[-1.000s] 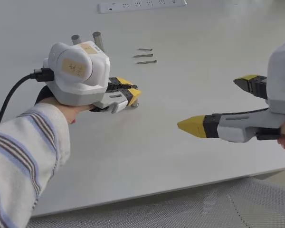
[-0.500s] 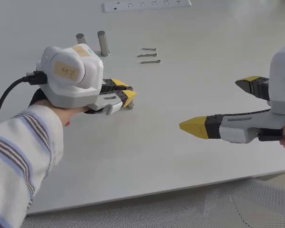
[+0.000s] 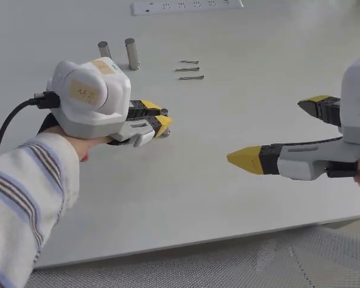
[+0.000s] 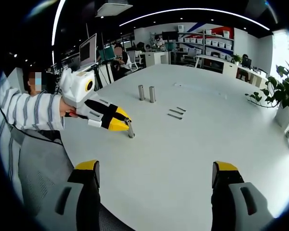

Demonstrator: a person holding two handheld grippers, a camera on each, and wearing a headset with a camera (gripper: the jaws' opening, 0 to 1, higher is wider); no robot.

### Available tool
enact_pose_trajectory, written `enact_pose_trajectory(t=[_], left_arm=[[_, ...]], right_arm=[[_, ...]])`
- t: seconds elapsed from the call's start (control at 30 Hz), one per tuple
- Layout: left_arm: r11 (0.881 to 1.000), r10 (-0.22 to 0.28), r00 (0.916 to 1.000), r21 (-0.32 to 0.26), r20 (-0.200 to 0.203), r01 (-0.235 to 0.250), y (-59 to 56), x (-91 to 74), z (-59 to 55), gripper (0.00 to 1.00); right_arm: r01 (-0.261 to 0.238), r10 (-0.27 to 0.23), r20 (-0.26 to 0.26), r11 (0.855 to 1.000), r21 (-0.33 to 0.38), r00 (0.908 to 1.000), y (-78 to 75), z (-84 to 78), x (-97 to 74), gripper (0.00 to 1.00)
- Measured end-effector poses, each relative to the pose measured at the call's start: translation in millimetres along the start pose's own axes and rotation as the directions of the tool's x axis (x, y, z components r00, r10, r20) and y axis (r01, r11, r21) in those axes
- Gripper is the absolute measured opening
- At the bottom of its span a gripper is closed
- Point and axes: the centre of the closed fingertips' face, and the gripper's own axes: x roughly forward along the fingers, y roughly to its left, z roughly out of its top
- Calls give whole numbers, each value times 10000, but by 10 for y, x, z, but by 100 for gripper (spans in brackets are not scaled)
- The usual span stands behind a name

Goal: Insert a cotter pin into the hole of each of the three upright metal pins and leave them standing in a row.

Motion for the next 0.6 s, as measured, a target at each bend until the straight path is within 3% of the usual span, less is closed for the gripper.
enact_pose_trajectory(t=[0.13,0.23,0.3,0.47,0.6], left_arm=[[9999,1,10000,-106,89,0,-18,-56,17,22],[9997,-24,9996,-242,292,31,-29,-122,49,38],[9962,-443,9961,-714,759,498,-114,-174,112,49],[9937,-806,9900,-686,1157,889,-206,-323,148,69],[9945,-768,9919,-630,1008,834,-254,-433,68,75]], right_arm=[[9,-10,-18,10000,-21,10000,-2,-7,-6,96],[39,-39,-38,10000,-19,10000,0,-10,-12,96],[25,-25,-99,10000,-45,9999,2,-12,-17,96],[72,-73,-66,9999,-103,10000,-8,20,-37,96],[139,-139,-43,9998,-114,9999,-23,35,-59,95]])
